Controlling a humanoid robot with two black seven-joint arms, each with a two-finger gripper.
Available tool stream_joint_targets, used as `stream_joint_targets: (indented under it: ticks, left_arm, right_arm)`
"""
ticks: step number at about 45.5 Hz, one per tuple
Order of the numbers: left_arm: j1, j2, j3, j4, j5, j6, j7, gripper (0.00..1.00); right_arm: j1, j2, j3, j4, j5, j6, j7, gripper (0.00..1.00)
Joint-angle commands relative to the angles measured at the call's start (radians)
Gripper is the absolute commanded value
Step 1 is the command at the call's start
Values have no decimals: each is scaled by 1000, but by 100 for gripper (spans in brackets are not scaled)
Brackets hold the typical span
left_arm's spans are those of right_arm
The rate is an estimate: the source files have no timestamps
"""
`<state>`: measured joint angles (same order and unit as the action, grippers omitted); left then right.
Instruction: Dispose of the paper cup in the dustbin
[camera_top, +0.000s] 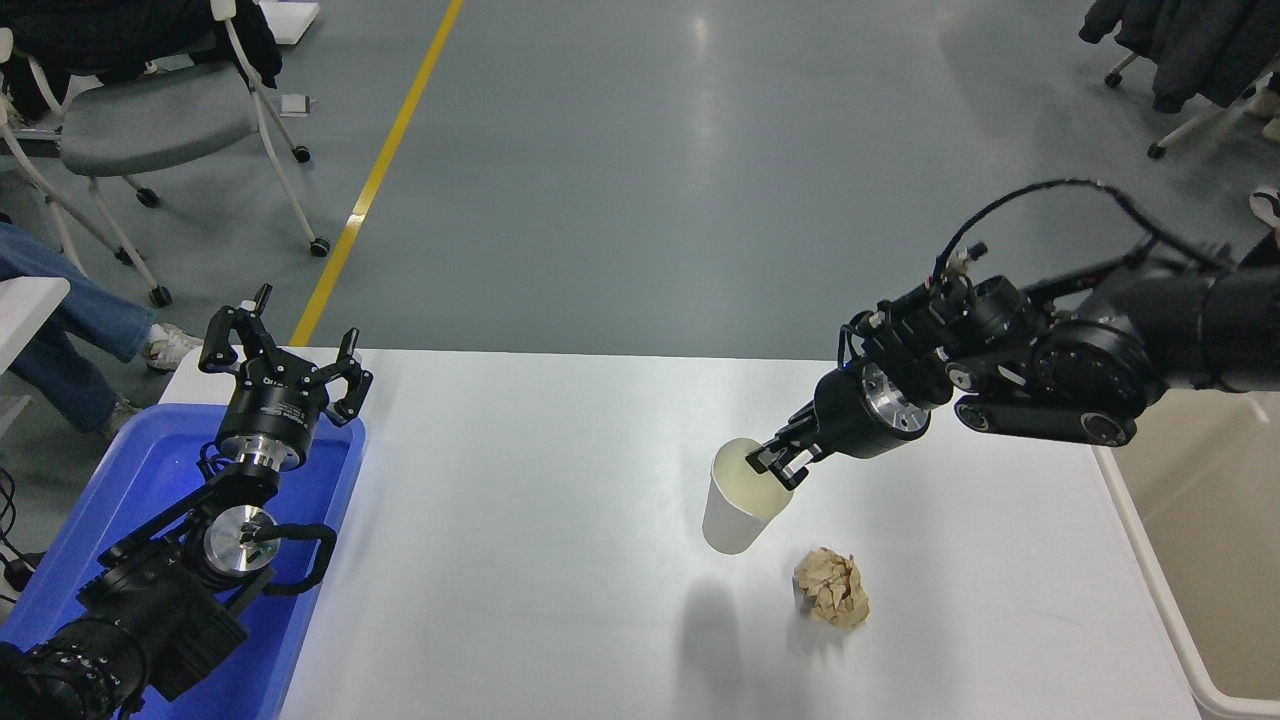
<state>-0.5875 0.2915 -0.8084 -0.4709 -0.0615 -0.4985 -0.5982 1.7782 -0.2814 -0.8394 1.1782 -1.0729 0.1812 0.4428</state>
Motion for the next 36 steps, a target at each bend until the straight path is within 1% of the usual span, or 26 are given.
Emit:
stream_joint_targets:
  ticks: [1,10,22,31,32,36]
  left_arm:
    - [0,0,0,0,0,0,0,100]
    - [0,0,0,0,0,0,0,100]
    - [0,0,0,0,0,0,0,100]
    - [0,0,0,0,0,0,0,100]
    - [0,0,0,0,0,0,0,100]
    - [0,0,0,0,0,0,0,100]
  right_arm:
    - [159,-38,9,21,24,130,7,0]
    - [219,-56,17,28,30,162,5,0]
    - [218,-94,2,28,24,170,1,0]
    - [205,-197,-12,15,16,165,-3,0]
    - [193,-238,-27,3,7,162,-4,0]
    - [156,-301,-33,-44,-1,161,-3,0]
